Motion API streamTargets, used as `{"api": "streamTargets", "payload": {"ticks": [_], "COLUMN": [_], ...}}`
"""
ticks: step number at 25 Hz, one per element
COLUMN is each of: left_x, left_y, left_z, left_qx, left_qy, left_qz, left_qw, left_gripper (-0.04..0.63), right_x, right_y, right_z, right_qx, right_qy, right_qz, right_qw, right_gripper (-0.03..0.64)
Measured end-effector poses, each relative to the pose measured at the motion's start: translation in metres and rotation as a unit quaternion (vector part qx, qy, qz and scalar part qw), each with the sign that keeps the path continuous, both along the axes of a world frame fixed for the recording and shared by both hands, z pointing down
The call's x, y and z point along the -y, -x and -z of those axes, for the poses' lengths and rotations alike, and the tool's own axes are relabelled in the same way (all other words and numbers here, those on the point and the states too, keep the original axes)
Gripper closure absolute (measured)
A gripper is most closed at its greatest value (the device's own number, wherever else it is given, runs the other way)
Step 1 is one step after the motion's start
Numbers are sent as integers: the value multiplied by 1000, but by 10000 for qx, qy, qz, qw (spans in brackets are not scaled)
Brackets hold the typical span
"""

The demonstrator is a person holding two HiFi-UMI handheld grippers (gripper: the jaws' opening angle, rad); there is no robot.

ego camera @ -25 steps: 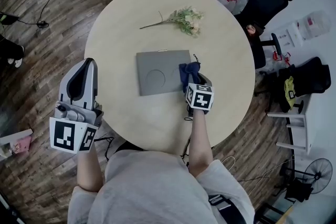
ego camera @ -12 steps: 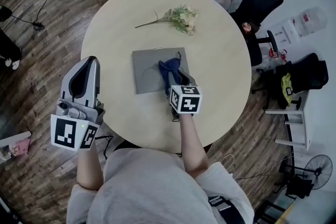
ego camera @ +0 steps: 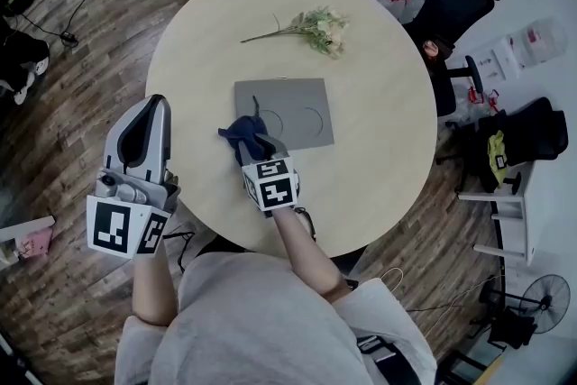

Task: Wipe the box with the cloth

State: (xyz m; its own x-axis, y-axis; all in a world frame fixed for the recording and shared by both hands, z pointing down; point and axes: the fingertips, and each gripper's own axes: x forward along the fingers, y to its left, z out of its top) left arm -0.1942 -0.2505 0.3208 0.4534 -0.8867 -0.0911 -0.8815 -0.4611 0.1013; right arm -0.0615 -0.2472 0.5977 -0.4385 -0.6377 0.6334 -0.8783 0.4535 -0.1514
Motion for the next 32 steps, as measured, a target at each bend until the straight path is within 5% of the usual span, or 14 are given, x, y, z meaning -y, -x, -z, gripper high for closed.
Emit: {"api": "streamTargets", "payload": {"ticks": [21, 32], "left_x": [-5, -5], "left_y": [-28, -40], "left_z": [3, 3], "left_qx": [30, 13], "left_qy": [-54, -69], "left_qz": [-258, -421], "left_qw": [9996, 9991], "left_gripper": [588, 588], "right_x": [2, 5], "right_y": [-89, -160], "right_z": [-4, -6], "right_qx": [-211, -278], "right_qy": [-242, -285], "right_qz": [-643, -1451], "right_qw": [9974, 9886], "right_gripper": [522, 522]}}
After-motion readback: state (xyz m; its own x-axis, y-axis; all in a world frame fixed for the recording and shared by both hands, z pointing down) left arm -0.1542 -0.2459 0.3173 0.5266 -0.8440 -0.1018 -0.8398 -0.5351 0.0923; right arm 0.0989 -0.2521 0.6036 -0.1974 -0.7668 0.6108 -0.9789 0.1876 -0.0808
